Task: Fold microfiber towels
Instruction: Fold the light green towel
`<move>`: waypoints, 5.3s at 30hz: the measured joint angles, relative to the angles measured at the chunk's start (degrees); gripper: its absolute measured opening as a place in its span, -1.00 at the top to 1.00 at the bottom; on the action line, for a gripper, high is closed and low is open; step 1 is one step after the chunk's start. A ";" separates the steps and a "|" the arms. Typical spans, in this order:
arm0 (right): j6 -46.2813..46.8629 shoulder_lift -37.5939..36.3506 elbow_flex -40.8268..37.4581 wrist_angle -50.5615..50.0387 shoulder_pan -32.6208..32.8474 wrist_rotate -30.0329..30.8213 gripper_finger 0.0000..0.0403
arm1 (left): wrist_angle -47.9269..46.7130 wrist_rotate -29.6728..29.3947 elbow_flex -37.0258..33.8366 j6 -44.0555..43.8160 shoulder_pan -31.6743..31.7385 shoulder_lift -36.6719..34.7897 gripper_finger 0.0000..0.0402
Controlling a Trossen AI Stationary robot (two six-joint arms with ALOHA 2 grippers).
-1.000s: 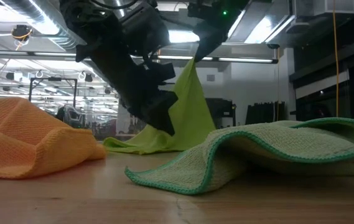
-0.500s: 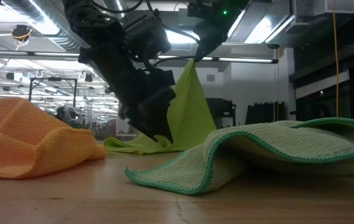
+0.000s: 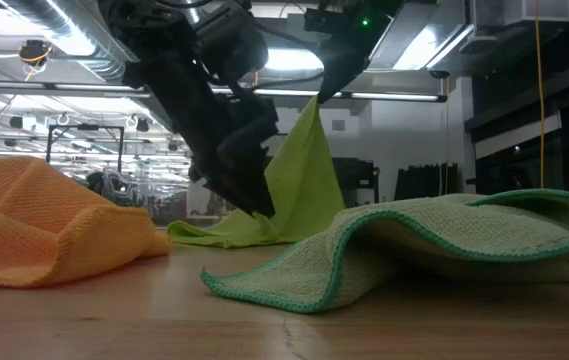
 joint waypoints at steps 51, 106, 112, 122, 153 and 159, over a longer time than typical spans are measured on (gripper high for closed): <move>-6.43 -11.50 0.04 7.56 -0.59 3.43 0.97 | -32.96 -8.00 13.05 11.46 1.82 -36.88 1.00; 2.89 -18.71 0.04 -13.02 11.47 -0.73 0.99 | -61.58 3.51 22.04 6.32 -9.44 -37.44 0.99; 2.89 -18.71 -0.02 -13.33 11.41 -0.18 0.99 | -61.80 3.23 22.04 5.51 -9.46 -37.44 0.77; 2.94 -18.71 -0.02 -13.20 11.43 -0.40 1.00 | -60.33 0.99 21.72 4.66 -9.44 -37.46 0.44; -17.38 -18.69 -0.02 25.57 11.43 0.89 1.00 | 39.64 -22.96 -3.51 43.57 -10.84 -2.34 0.42; -22.63 -18.71 0.00 34.89 11.78 -1.96 1.00 | 38.63 -40.18 -3.51 45.97 -8.98 0.55 0.42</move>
